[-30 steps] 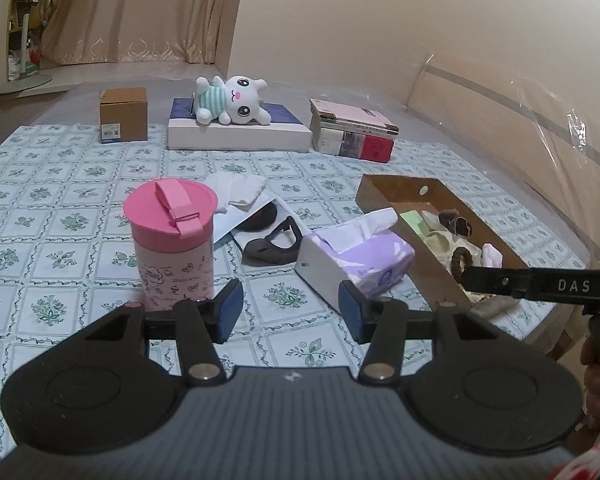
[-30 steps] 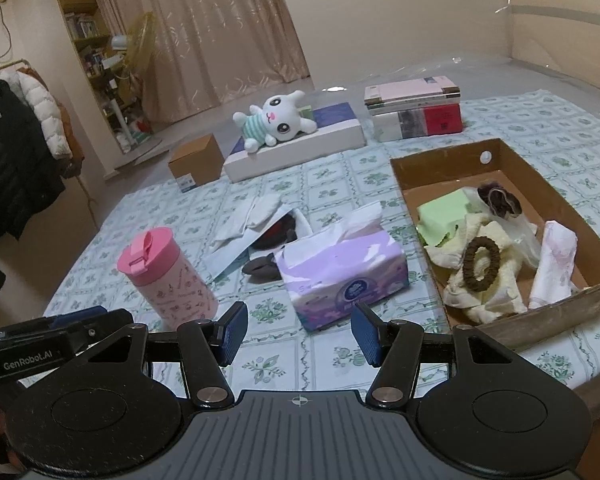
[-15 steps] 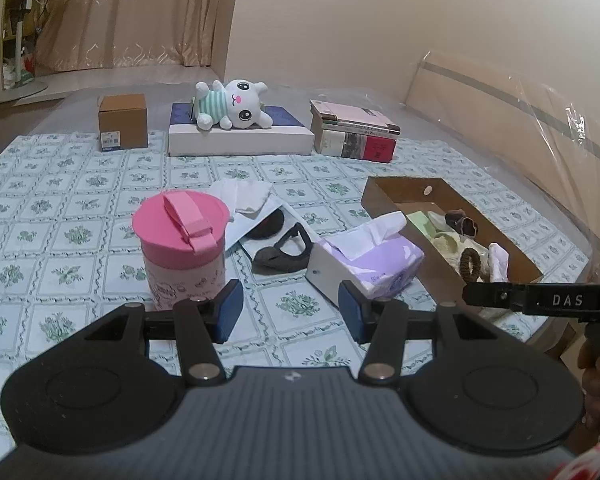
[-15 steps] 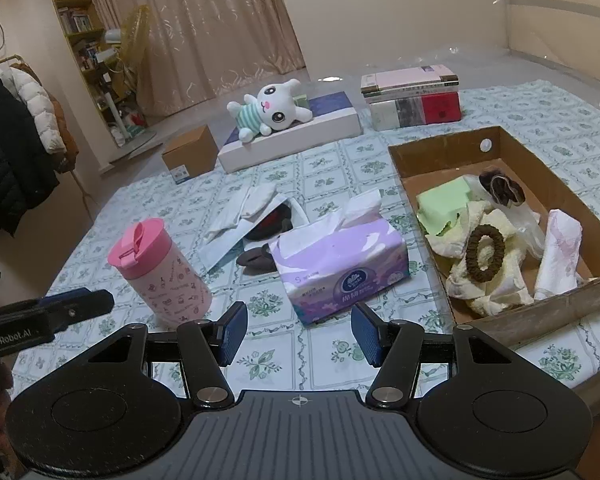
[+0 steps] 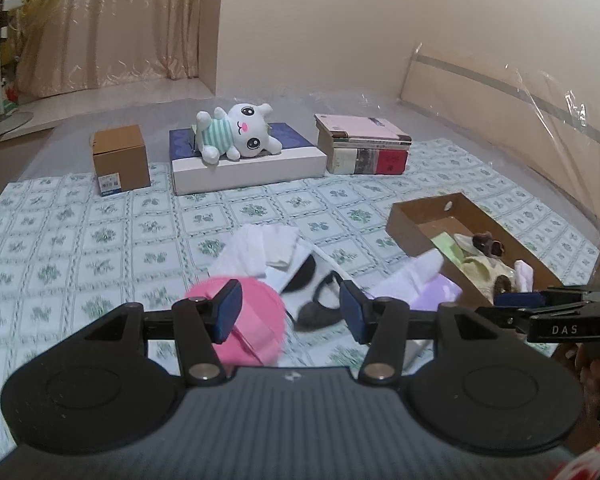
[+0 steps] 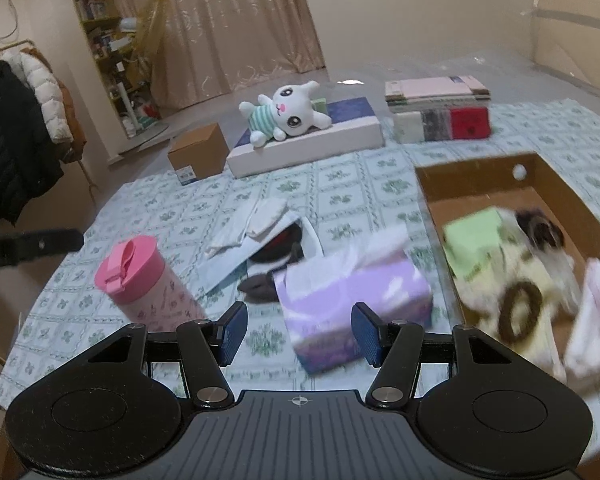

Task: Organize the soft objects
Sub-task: 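Grasp the white cloth with the left gripper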

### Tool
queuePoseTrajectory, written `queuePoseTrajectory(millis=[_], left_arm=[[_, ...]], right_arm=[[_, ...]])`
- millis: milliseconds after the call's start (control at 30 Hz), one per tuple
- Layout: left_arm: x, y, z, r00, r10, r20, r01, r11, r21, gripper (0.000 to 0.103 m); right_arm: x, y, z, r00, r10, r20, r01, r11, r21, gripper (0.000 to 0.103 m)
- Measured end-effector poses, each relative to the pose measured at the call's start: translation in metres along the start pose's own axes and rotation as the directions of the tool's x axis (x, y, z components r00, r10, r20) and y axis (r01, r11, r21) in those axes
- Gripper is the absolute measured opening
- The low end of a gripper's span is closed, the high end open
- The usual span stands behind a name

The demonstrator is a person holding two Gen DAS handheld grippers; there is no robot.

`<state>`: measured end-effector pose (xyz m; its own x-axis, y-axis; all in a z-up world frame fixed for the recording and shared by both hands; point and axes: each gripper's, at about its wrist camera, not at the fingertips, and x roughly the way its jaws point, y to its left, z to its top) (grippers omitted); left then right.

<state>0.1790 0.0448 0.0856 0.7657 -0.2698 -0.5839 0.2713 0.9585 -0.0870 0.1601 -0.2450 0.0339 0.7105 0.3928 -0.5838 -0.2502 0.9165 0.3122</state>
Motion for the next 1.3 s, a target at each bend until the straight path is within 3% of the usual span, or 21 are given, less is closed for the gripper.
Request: queuePoseTrajectory(millis=[233, 367, 700, 867, 1000, 1200, 1300], left_arm=[[0.06, 0.038, 0.043, 0.995, -0.007, -0.098, 0.015, 0.996, 0.084, 0.058], [0.104, 0.058, 0.058, 0.983, -0.009, -0.181, 0.033, 0.991, 0.127, 0.062], [0.221, 0.085, 0.087, 0.918, -0.051, -0.394, 0.142, 0.968, 0.207, 0.071], [0.272, 0.081, 0.082, 0.873, -0.089, -0.479, 0.212, 0.955, 0.209, 0.075], [0.305, 0.073, 0.071, 0.851, -0.082, -0.519, 0.232, 0.945, 0.231, 0.075], [0.336, 0.068, 0.066, 0.839, -0.109, -0.534, 0.259, 0.941, 0.216, 0.071], [0.341, 0.067, 0.066, 0.839, -0.111, -0.532, 0.264, 0.939, 0.221, 0.049]], right_arm=[[0.053, -0.001, 0.042, 0.999, 0.027, -0.018, -0.029, 0.994, -0.107, 0.058], [0.093, -0.002, 0.065, 0.998, 0.034, -0.055, -0.044, 0.98, -0.194, 0.058], [0.177, -0.006, 0.099, 0.983, 0.065, -0.171, -0.116, 0.943, -0.312, 0.058], [0.214, -0.008, 0.11, 0.973, 0.06, -0.224, -0.139, 0.924, -0.357, 0.058], [0.236, -0.014, 0.114, 0.966, 0.055, -0.252, -0.148, 0.918, -0.368, 0.058], [0.255, -0.018, 0.113, 0.959, 0.047, -0.279, -0.154, 0.915, -0.374, 0.058], [0.261, -0.019, 0.114, 0.956, 0.044, -0.289, -0.153, 0.918, -0.366, 0.058]])
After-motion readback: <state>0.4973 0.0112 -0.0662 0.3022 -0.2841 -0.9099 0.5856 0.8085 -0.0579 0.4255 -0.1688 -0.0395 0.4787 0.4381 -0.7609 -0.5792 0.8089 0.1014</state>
